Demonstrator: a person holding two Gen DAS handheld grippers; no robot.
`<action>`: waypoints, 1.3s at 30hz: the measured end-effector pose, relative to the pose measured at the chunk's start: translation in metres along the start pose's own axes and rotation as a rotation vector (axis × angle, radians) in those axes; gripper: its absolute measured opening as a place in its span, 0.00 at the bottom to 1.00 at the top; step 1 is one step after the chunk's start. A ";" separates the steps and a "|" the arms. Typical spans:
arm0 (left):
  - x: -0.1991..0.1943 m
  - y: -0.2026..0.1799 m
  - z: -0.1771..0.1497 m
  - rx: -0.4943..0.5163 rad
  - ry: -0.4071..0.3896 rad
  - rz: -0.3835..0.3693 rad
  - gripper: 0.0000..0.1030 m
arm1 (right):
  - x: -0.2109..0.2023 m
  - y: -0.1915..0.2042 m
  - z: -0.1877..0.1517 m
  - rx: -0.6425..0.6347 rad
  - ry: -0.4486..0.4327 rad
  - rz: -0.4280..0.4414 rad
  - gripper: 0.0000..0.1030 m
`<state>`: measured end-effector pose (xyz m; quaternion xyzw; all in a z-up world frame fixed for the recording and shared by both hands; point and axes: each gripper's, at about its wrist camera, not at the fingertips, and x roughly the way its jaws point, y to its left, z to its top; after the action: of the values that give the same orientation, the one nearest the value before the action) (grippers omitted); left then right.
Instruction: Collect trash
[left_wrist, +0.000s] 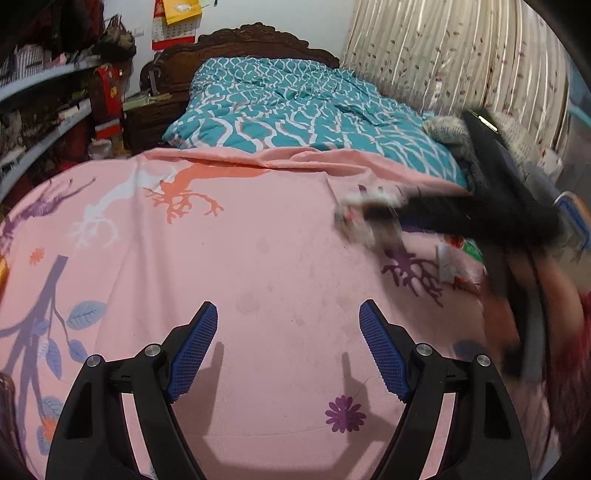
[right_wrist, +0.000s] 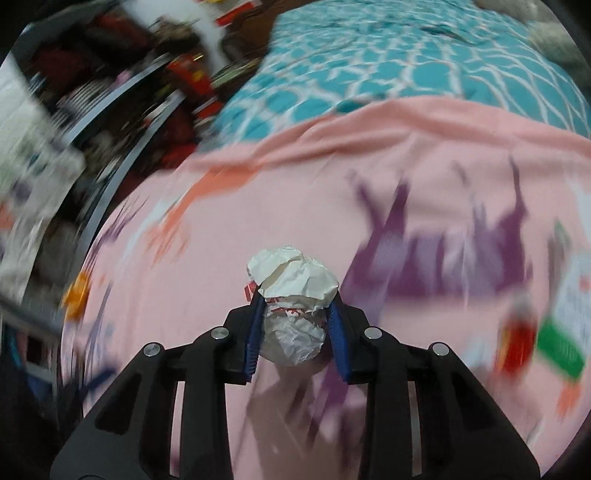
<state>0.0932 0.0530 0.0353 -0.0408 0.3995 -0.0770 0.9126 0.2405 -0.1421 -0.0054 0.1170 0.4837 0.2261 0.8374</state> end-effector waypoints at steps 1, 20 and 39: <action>0.000 0.003 0.001 -0.016 0.003 -0.018 0.73 | -0.009 0.005 -0.016 -0.021 0.010 0.019 0.34; 0.003 -0.077 -0.002 0.156 0.038 -0.092 0.91 | -0.122 -0.142 -0.058 0.342 -0.270 -0.187 0.70; 0.034 -0.094 0.000 0.201 0.068 -0.063 0.38 | -0.078 -0.130 -0.041 0.129 -0.166 -0.412 0.13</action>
<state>0.1058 -0.0453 0.0234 0.0412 0.4190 -0.1465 0.8951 0.2065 -0.2951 -0.0206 0.0873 0.4403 0.0084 0.8936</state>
